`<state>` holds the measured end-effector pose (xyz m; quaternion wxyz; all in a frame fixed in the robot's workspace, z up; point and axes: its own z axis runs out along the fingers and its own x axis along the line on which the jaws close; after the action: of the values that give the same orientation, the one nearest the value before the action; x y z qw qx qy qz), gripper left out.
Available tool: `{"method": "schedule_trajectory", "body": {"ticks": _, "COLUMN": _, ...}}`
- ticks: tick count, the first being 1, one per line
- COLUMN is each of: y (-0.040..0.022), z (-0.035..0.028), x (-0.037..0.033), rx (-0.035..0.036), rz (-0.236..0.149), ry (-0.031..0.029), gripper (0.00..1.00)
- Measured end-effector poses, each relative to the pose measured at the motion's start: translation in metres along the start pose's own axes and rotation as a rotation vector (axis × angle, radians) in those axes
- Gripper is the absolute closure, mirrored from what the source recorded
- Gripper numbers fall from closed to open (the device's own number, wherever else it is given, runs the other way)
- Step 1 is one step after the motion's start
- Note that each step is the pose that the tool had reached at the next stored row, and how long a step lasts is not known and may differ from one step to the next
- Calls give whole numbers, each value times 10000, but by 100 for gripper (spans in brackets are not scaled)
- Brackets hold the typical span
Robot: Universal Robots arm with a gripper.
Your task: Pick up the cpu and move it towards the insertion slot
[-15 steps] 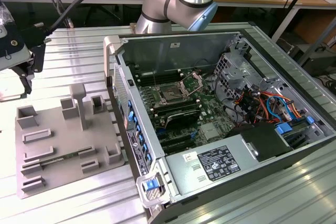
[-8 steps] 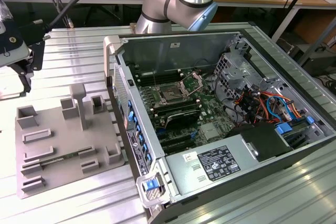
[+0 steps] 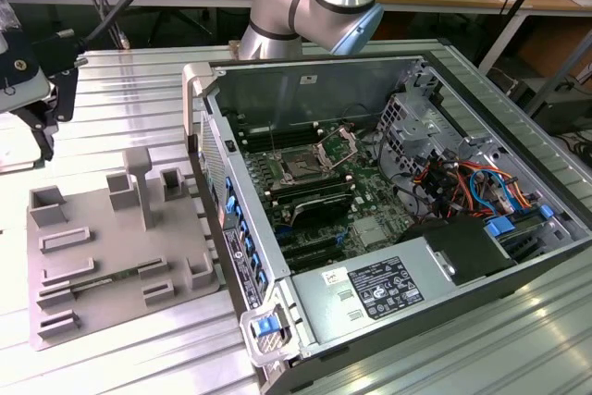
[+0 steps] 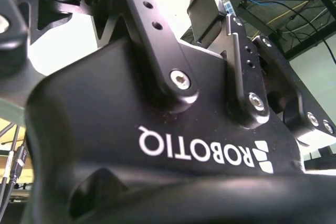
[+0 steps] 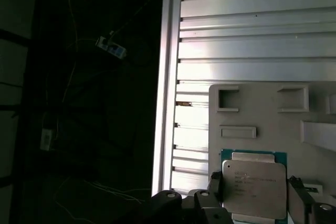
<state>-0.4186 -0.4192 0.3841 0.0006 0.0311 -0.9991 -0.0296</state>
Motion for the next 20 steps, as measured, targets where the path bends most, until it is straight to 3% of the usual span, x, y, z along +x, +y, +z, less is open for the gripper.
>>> {"method": "schedule_trajectory", "body": {"ticks": 3, "y": 6, "z": -96, "x": 0, "rx": -1, "rz": 0, "ry": -1, "gripper": 45}}
{"method": "schedule_trajectory", "body": {"ticks": 20, "y": 11, "z": -189, "x": 0, "rx": -1, "rz": 0, "ry": 0, "gripper": 45}}
